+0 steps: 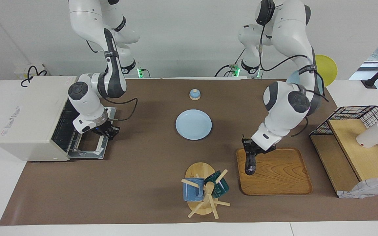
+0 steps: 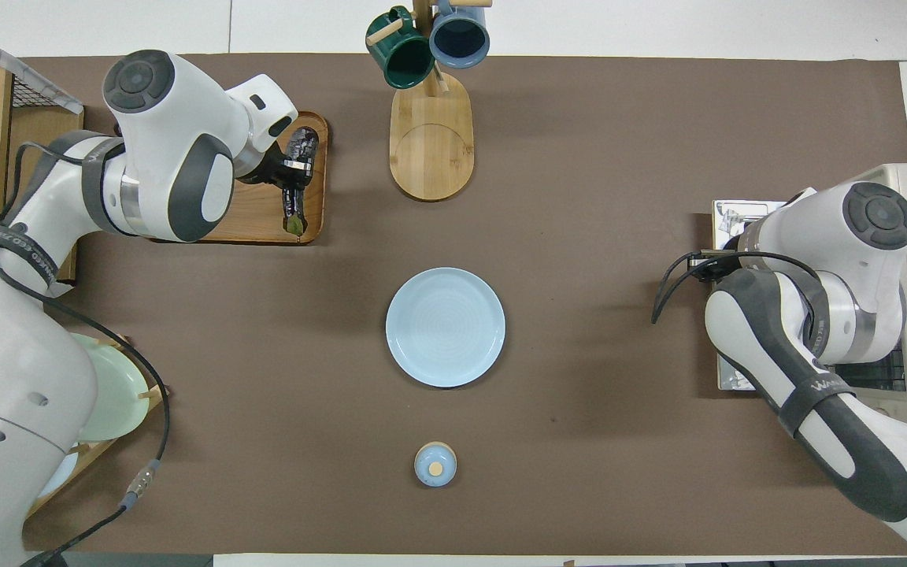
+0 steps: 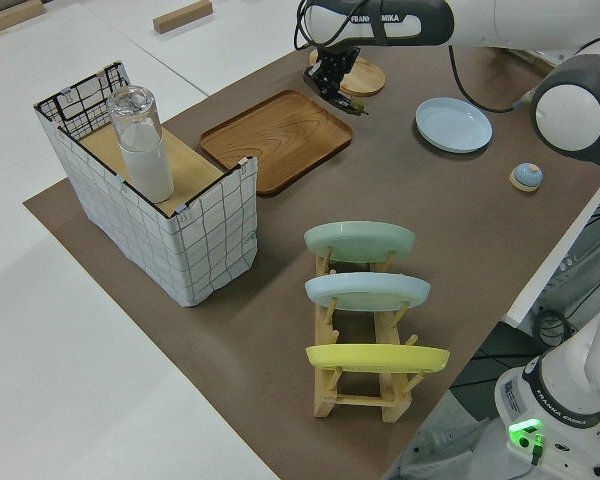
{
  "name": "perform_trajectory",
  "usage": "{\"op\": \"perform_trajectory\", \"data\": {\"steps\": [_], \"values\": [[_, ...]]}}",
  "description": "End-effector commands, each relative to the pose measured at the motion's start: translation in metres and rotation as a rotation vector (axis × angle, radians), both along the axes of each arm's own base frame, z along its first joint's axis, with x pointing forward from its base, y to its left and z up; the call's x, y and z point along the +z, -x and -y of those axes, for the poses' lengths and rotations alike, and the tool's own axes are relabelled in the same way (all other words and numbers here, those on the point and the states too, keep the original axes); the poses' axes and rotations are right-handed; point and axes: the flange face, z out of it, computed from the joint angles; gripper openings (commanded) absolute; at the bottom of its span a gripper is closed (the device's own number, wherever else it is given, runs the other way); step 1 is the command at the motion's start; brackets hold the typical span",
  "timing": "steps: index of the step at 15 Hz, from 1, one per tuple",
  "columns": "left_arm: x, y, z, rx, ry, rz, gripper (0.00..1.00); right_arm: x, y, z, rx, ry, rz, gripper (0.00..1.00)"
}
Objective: Put eggplant into oven
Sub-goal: 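Carry the eggplant toward the blue plate while the right gripper opens the oven door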
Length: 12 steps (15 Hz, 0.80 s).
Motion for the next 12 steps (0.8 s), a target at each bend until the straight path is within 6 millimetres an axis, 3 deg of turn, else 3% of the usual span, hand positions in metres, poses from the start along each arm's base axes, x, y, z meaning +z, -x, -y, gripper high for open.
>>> {"op": "perform_trajectory", "data": {"steps": [1,3,6,7,9,12], "values": [[0.060,0.054,0.003,0.019,-0.011,-0.078,0.00,0.008,-0.011,-0.005,-0.044,-0.009,0.031,0.00],[0.077,0.090,0.031,0.073,-0.025,-0.100,0.00,0.020,-0.015,-0.042,-0.032,-0.012,0.030,0.00],[0.072,0.138,0.085,0.090,-0.013,-0.125,0.00,0.053,-0.029,-0.063,-0.075,-0.015,0.031,0.00],[0.067,0.153,0.103,0.114,-0.010,-0.115,0.00,0.060,-0.033,-0.070,-0.102,-0.018,0.037,0.12],[0.044,0.178,0.132,0.170,0.015,-0.091,0.00,0.071,-0.036,-0.083,-0.131,-0.020,0.056,0.31],[-0.002,0.208,0.180,0.190,0.041,-0.062,0.00,0.072,-0.037,-0.085,-0.125,-0.020,0.058,0.36]]}}
